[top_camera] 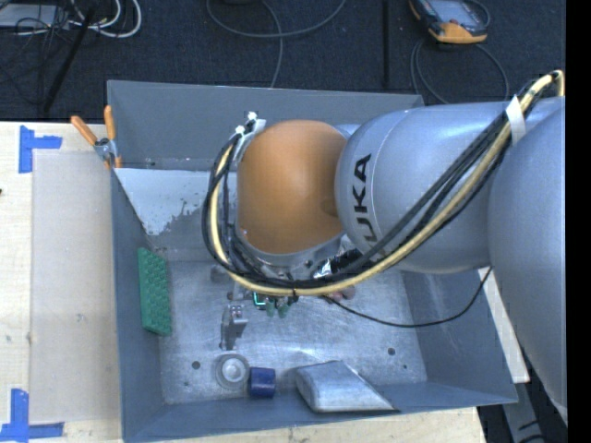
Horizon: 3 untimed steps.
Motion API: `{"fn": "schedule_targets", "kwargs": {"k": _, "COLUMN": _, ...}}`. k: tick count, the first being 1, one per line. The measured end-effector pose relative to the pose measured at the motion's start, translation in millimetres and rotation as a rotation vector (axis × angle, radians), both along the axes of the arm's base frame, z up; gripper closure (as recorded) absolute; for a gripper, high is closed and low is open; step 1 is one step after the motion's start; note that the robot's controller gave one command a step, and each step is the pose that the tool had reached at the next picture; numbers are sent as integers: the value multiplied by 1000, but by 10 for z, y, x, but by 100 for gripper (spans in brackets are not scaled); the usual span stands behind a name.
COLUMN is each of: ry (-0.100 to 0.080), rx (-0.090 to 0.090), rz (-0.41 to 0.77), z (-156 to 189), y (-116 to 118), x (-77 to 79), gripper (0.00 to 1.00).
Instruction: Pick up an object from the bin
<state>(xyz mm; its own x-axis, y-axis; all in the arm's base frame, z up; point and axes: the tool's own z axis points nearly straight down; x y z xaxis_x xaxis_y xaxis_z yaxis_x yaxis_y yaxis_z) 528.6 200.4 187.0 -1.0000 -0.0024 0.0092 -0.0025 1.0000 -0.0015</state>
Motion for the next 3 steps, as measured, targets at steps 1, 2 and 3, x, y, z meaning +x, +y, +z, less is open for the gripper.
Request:
{"fn": "schedule_targets", "kwargs": {"k": 1, "ry": -28, "rx": 6, "rz": 266, "z": -1146, "y": -474, "x": -487, "gripper": 0}}
{"fn": "schedule_targets", "kwargs": {"k": 2, "ry": -11, "rx": 6, "rz": 384, "z": -862, "y": 170, "x": -563, "gripper": 0}}
{"fn": "schedule_targets", "kwargs": {"k": 3, "ry": -5, "rx": 0, "rz": 182, "z": -881, "y": -637, "x": -486, "gripper": 0}}
